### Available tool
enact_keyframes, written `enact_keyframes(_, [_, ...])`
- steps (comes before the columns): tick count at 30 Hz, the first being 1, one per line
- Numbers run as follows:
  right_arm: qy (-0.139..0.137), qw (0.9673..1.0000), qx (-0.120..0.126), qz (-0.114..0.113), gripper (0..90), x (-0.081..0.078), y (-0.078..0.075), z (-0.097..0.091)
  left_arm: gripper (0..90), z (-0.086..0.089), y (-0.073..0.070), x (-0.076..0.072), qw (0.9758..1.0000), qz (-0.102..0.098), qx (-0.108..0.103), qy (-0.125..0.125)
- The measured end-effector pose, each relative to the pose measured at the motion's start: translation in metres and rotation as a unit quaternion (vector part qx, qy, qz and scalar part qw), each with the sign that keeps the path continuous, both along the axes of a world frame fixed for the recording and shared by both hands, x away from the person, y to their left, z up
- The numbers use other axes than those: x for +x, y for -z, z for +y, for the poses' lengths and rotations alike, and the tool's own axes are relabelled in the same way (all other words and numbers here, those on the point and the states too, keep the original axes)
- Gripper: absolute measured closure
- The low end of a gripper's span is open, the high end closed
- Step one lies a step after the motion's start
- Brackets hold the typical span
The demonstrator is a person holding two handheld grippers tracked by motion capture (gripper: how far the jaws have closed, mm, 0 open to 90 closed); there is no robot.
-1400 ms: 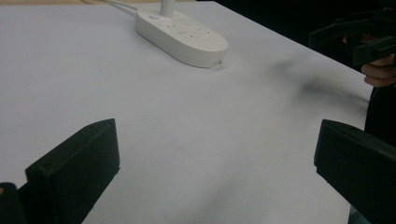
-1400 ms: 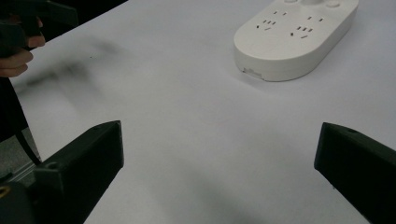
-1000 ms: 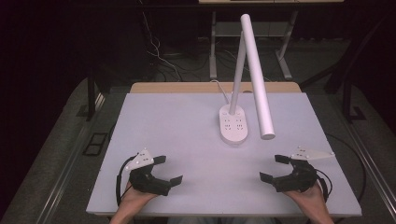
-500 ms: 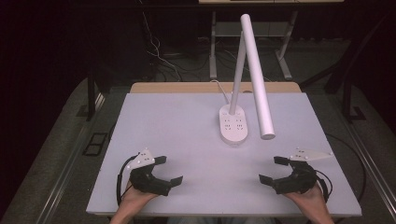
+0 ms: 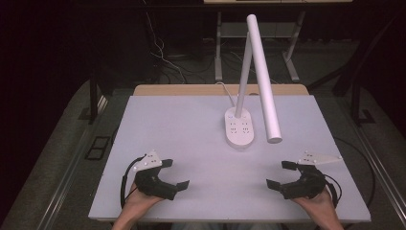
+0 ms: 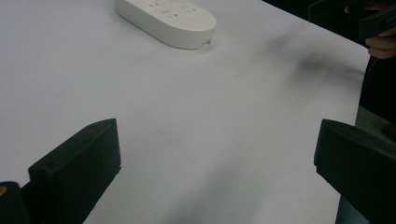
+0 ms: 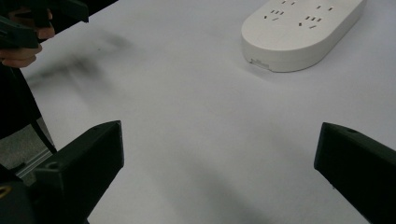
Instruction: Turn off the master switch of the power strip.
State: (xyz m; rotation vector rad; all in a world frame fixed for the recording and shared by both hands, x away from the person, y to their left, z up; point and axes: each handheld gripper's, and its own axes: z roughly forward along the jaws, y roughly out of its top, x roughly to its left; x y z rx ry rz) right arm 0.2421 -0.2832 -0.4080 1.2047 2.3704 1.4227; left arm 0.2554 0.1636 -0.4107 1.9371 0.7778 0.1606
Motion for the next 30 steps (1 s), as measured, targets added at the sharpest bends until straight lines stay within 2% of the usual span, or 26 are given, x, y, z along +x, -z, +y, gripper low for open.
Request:
enact_keyframes(6, [0.000,1.0000,-0.002,-0.001,0.8,0.000,0.001,0.000,0.0,-0.003,-0.005,0.006,1.0000,0.000,0.002,0.004])
enact_keyframes(16, [0.001,1.0000,-0.004,-0.001,0.7,0.000,0.001,0.000,0.0,-0.011,-0.017,0.018,0.9997,0.003,0.017,0.017])
enact_keyframes(30, [0.001,1.0000,-0.007,-0.002,0.7,0.001,0.002,-0.001,0.0,-0.018,-0.029,0.034,0.9995,0.006,0.022,0.023])
